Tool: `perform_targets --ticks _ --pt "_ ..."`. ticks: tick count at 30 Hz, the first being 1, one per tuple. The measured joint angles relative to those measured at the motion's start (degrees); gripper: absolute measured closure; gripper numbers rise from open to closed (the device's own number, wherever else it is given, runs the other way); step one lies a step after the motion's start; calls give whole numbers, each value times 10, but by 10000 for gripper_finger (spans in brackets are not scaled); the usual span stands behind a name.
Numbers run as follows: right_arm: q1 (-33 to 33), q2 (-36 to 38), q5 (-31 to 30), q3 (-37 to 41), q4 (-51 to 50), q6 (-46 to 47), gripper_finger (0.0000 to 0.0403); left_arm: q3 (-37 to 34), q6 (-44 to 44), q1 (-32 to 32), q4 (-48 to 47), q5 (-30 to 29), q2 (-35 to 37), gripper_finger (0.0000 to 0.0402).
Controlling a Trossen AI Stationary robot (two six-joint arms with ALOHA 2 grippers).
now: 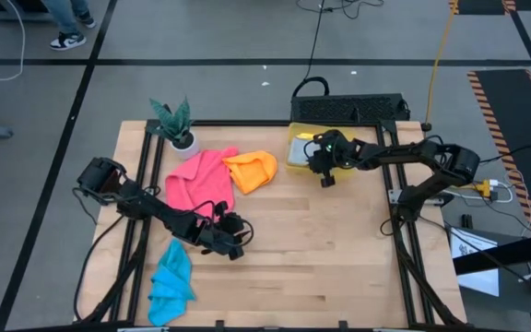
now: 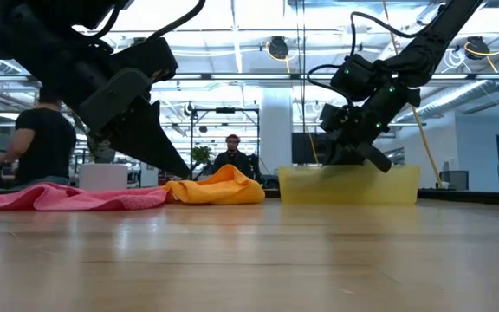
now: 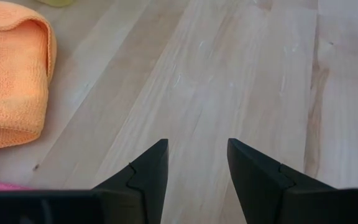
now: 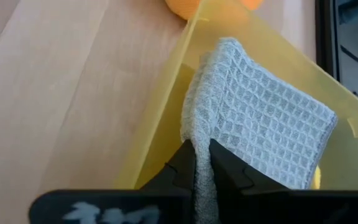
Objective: Fold microfiber towels
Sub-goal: Put the gray kitchen towel into the yellow bin
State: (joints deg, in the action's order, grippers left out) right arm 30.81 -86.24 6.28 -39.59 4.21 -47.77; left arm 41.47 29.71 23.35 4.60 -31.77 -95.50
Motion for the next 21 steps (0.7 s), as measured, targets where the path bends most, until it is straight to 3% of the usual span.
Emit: perform_targets --ticks 4,14,21 --pt "0 0 -3 6 1 19 375 0 0 0 0 0 0 234" --pt "0 19 0 6 -26 63 290 0 1 0 0 0 0 234" --pt "-2 70 0 6 -60 126 274 0 0 0 3 0 0 234"
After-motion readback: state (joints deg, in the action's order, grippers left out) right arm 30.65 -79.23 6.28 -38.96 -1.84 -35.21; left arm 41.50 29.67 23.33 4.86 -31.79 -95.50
